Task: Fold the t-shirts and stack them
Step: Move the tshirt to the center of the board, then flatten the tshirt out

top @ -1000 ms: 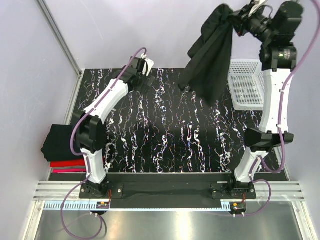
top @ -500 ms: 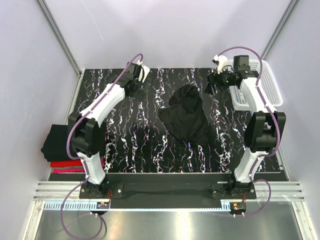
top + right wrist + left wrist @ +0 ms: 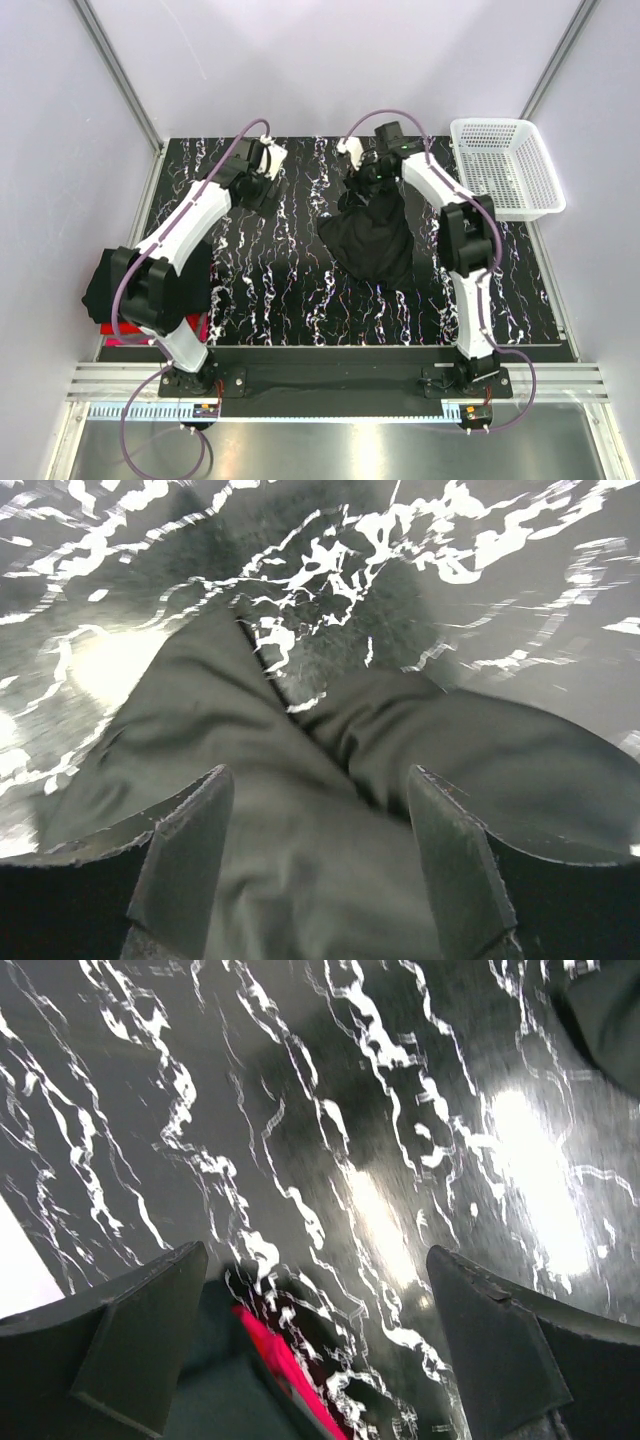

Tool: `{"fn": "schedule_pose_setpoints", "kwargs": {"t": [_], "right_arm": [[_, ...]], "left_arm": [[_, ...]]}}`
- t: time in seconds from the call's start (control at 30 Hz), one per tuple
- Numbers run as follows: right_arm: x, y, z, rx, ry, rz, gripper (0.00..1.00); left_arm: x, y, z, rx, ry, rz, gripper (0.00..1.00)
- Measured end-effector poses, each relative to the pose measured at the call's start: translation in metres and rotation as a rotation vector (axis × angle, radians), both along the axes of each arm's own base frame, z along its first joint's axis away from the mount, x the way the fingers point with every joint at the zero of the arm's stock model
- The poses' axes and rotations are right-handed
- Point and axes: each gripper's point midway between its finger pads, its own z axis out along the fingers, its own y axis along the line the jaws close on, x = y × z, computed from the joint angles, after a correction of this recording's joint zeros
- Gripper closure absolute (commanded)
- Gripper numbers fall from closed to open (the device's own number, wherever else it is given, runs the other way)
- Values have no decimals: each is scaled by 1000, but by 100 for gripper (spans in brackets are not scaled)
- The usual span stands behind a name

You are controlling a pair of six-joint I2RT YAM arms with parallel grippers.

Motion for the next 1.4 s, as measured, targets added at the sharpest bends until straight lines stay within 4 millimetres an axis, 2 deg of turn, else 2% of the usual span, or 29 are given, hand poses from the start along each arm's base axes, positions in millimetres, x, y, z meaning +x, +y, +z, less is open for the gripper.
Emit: {"fn": "schedule_pose_setpoints", "kwargs": {"t": [0.1,0.23,0.33,0.43,0.47,0.5,0.6,0.77,0.8,0.83,0.87,0.97,1.07,1.13,1.17,1.23,1.3,1.33,1.4], "right_arm": [[7,10,-36,-24,46,9,25],[19,13,-64,-63,59,-7,26],[36,14,-67,-79,29,-30,33],[50,15,-65,-89,-2,-53,53],[53,15,-66,-96,-11,-63,56],[56,15,-65,-99,-16,-69,55],[60,16,-68,-114,-18,-81,44],[44,11,-78,-154,42,-56,44],[40,10,-79,-161,55,-50,49],[37,9,-81,-169,65,-45,66],[35,8,-82,-177,69,-37,76],[28,6,-85,-189,99,-37,97],[27,6,-79,-191,112,-41,100],[32,9,-64,-179,92,-45,100],[37,11,-47,-166,71,-46,100],[51,19,1,-110,-29,-45,100],[63,30,66,-23,-174,-32,100],[63,34,107,29,-258,-21,100],[53,37,174,108,-376,-2,100]], "left_arm": [[-16,4,-5,-5,26,-5,1],[-29,9,-10,-23,53,2,1],[-31,13,-12,-36,68,18,1],[-30,15,-12,-45,70,29,1],[-30,16,-13,-47,72,33,1],[-29,17,-13,-48,72,35,1],[-23,14,-8,-58,62,37,1],[-7,8,-4,-69,47,37,1],[-5,7,-4,-70,48,39,1],[-3,7,-5,-70,50,39,1],[-1,6,-6,-70,52,39,1],[3,4,-6,-72,52,37,1],[7,3,-5,-74,47,38,1],[10,3,-4,-72,43,40,1],[11,3,-4,-69,40,43,1],[12,5,-5,-65,39,50,1],[16,8,-8,-66,43,61,1],[20,10,-9,-69,44,71,1],[30,16,-9,-80,39,97,1]]}}
